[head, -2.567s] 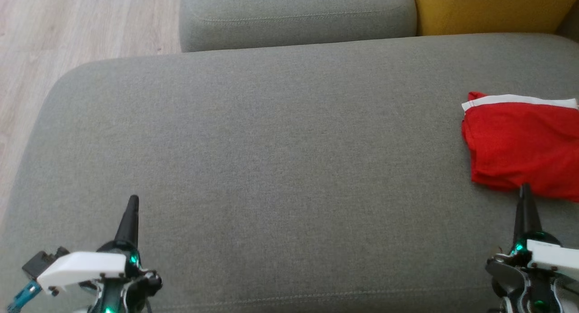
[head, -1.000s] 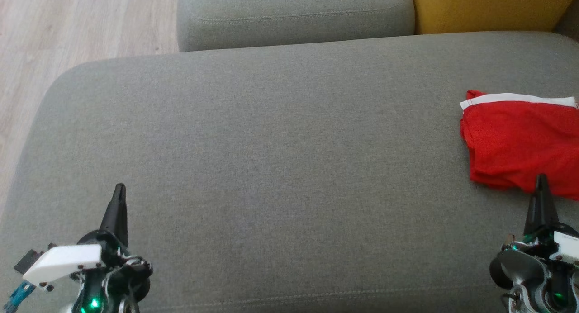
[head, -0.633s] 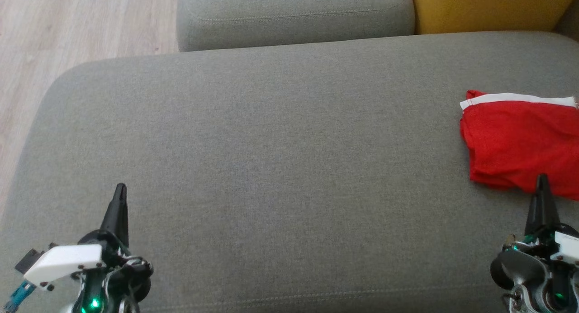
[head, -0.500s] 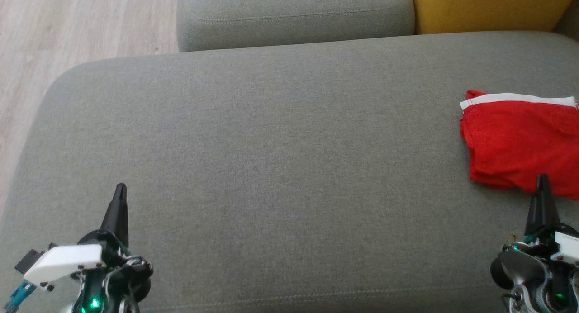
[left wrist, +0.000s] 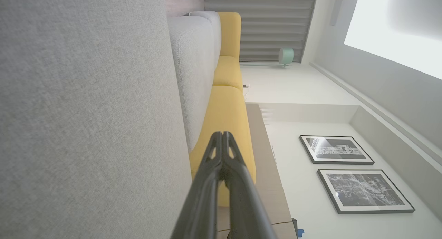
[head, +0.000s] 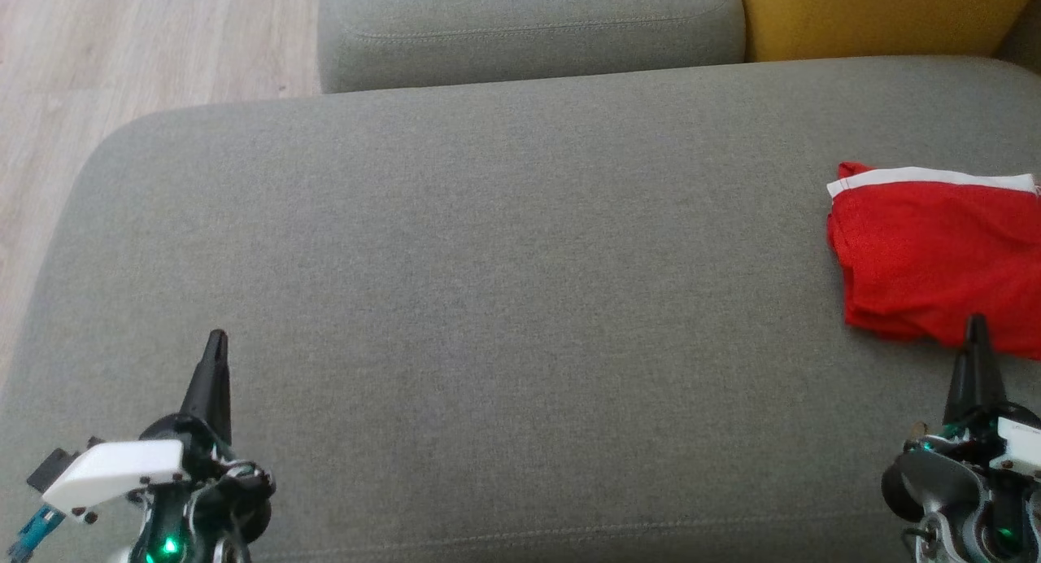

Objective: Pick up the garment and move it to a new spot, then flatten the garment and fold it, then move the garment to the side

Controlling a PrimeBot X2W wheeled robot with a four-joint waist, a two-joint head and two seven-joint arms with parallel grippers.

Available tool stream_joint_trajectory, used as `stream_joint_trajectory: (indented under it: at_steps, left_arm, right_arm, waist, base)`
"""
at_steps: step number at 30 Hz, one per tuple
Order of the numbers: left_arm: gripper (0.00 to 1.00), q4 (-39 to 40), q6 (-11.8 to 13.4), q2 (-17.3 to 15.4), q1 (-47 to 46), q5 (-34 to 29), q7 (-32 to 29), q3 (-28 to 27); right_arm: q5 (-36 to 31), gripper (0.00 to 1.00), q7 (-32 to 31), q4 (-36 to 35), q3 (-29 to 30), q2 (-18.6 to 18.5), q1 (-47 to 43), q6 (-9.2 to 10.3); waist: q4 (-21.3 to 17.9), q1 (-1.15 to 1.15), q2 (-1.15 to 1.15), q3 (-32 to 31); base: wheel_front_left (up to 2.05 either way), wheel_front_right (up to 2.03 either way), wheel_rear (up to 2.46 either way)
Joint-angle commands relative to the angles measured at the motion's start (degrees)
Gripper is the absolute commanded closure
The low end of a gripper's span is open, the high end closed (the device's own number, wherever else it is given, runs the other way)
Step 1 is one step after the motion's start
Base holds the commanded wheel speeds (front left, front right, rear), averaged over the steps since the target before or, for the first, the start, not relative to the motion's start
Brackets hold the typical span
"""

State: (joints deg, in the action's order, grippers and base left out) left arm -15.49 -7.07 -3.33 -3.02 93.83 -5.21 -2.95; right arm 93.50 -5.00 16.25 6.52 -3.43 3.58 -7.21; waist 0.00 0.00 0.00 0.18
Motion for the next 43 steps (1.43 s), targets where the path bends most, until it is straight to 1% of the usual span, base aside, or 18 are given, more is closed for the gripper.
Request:
stream_joint_trajectory:
  at_steps: [1, 43]
  left_arm:
    - [1.0, 1.48, -0.42, -0.43, -3.07, -0.66, -0.3, -2.36]
    - [1.0, 1.46, -0.42, -0.06, -3.12, -1.1, -0.73, -2.89]
  right_arm:
    - [-0.4, 1.0, -0.58, -2.28, -1.12, -0.27, 2.51, -0.28]
    - [-0.82, 1.0, -0.98, -2.25, -0.62, 0.08, 2.55, -0.28]
  waist:
    - [0.0, 0.0, 0.0, 0.0]
    - [0.0, 0.0, 0.0, 0.0]
  base:
    - [0.0, 0.0, 0.0]
    - [0.0, 0.0, 0.0]
